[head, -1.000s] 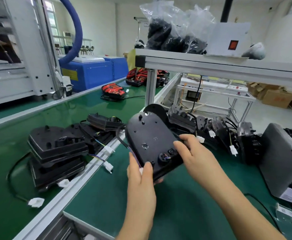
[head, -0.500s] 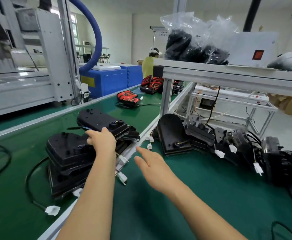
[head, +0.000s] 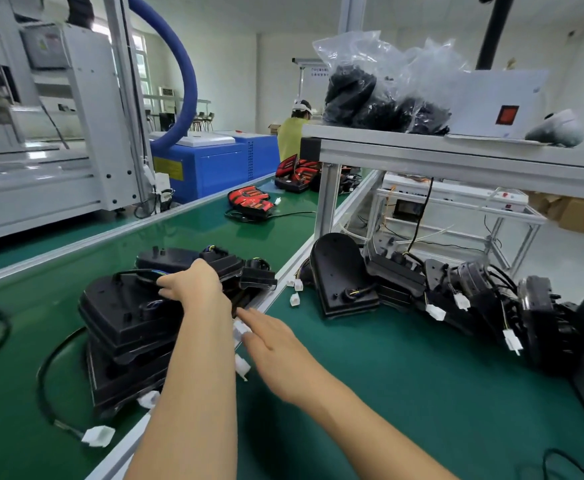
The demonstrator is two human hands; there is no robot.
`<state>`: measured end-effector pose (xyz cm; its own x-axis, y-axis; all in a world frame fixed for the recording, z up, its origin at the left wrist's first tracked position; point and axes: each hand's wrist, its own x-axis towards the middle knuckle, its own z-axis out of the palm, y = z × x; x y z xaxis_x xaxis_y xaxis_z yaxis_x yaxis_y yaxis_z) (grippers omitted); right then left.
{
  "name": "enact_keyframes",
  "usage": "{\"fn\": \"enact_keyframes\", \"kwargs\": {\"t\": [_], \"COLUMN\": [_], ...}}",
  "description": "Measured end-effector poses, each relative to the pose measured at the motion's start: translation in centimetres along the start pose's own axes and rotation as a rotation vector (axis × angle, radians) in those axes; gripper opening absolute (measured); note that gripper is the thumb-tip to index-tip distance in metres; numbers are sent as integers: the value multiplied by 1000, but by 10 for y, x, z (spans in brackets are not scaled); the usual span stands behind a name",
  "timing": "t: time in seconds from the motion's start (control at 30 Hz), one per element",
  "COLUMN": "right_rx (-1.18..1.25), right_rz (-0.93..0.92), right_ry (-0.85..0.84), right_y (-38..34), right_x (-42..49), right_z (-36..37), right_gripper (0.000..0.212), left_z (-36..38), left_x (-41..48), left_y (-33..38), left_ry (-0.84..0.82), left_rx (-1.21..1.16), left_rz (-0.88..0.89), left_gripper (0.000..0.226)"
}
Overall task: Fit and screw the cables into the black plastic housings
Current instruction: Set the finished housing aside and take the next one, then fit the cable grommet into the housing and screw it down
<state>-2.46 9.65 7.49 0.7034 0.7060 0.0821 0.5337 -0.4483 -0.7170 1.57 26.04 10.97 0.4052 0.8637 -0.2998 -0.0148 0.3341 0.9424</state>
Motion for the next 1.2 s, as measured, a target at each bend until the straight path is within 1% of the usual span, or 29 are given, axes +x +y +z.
{"fn": "enact_keyframes", "kwargs": {"t": [0.1, 0.2, 0.3, 0.4, 0.5, 0.53, 0.6, 0.63, 0.67, 0.77, 0.83, 0.87, 0.9, 0.97, 1.0, 1.07, 1.1, 1.13, 1.17, 1.2], "right_rx": [55, 83, 80, 62, 37, 33, 10, -15, -50, -240, -365, -402, -425, -460, -474, -479, -482, -487, -490, -489], "right_rz": [45, 99, 137, 180, 221, 236, 273, 290, 313, 396, 447, 474, 495, 521, 524, 514, 506, 496, 487, 480], "right_ry": [10, 21, 23, 20, 23, 25, 27, 22, 15, -20, -23, -21, -11, 6, 15, 45, 59, 74, 91, 103], "right_y": [14, 27, 39, 49, 60, 63, 71, 76, 81, 99, 108, 111, 114, 120, 122, 127, 128, 128, 130, 132], "right_x": [-15, -32, -49, -71, -96, -105, -124, -133, -142, -168, -182, -188, -192, -197, -197, -198, -197, -197, -197, -198], "right_z": [-7, -15, -23, -36, -51, -55, -65, -68, -72, -81, -87, -91, -93, -97, -98, -98, -98, -97, -98, -97], "right_gripper": [48, 46, 45, 44, 43, 42, 41, 41, 41, 44, 48, 49, 50, 52, 52, 52, 51, 50, 50, 50], "left_z": [-2, -8, -13, -14, -10, -7, 2, 8, 16, 44, 66, 79, 94, 125, 139, 164, 175, 186, 197, 205], "left_x": [-13, -25, -39, -59, -88, -98, -117, -125, -132, -148, -151, -150, -148, -140, -136, -130, -126, -122, -120, -119], "left_y": [8, 8, 9, 13, 9, 5, -9, -19, -32, -76, -98, -103, -105, -104, -101, -94, -92, -89, -87, -85], "left_ry": [68, 13, -1, 37, -7, -53, -220, -329, -448, -778, -905, -918, -894, -785, -713, -552, -501, -488, -514, -565], "left_rx": [31, -60, -131, -169, -289, -315, -347, -325, -268, 78, 293, 381, 479, 697, 803, 1035, 1133, 1215, 1290, 1359], "left_rz": [-47, 18, -14, 68, 198, 256, 328, 322, 298, 231, 269, 316, 397, 643, 804, 1183, 1345, 1455, 1506, 1518], "left_gripper": [64, 59, 54, 61, 60, 56, 37, 26, 20, 19, 15, 14, 24, 50, 59, 75, 82, 89, 95, 100]}}
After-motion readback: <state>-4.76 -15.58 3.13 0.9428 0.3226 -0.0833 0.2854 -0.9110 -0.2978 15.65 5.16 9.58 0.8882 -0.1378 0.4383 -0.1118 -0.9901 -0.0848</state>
